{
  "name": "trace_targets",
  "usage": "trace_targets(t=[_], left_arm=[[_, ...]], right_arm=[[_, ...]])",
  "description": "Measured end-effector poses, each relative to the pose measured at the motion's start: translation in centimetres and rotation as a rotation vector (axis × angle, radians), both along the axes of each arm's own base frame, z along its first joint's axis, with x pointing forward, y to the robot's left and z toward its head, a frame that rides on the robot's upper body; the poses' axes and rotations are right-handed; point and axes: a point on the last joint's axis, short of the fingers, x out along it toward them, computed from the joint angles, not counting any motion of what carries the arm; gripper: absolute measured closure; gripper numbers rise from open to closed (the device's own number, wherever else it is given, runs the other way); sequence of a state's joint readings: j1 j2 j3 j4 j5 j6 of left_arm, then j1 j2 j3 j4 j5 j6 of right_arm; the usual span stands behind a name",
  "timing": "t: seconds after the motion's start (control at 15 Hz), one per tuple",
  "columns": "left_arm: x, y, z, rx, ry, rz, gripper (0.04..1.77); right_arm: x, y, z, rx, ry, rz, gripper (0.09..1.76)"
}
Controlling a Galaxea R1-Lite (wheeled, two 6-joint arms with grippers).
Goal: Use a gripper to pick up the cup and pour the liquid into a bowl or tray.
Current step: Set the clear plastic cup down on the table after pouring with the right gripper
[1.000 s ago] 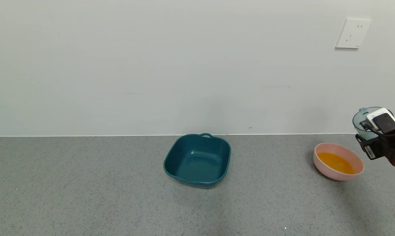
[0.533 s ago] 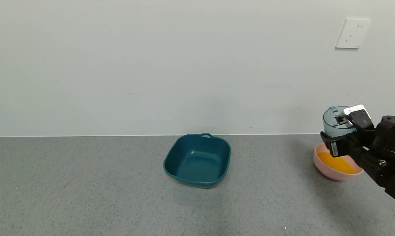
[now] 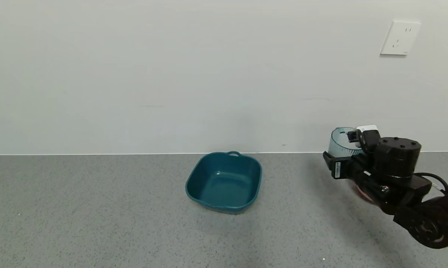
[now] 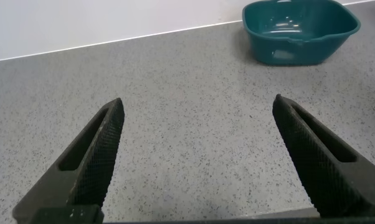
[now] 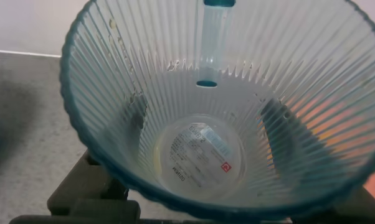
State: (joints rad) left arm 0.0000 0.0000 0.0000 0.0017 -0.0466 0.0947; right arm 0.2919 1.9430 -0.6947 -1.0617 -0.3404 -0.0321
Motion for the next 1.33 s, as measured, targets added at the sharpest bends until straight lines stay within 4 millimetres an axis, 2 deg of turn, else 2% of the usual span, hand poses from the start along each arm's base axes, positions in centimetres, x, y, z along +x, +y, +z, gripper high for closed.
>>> trace_targets(t=[0.67,1.13,1.33], left_arm=[[0.0,0.0,0.0,0.0,0.0,0.0,0.09],[0.0,0.0,0.0,0.0,0.0,0.0,0.09],[0.0,0.0,0.0,0.0,0.0,0.0,0.09]], right_arm=[[4.1,3.7,-4.1,0.068,0.043,0.061,0.5],[6.2,5.2,-7.3,0.082,0.077,0.069,0.5],[7.1,5.6,-8.1,0.093,0.079,0.067,0.5]])
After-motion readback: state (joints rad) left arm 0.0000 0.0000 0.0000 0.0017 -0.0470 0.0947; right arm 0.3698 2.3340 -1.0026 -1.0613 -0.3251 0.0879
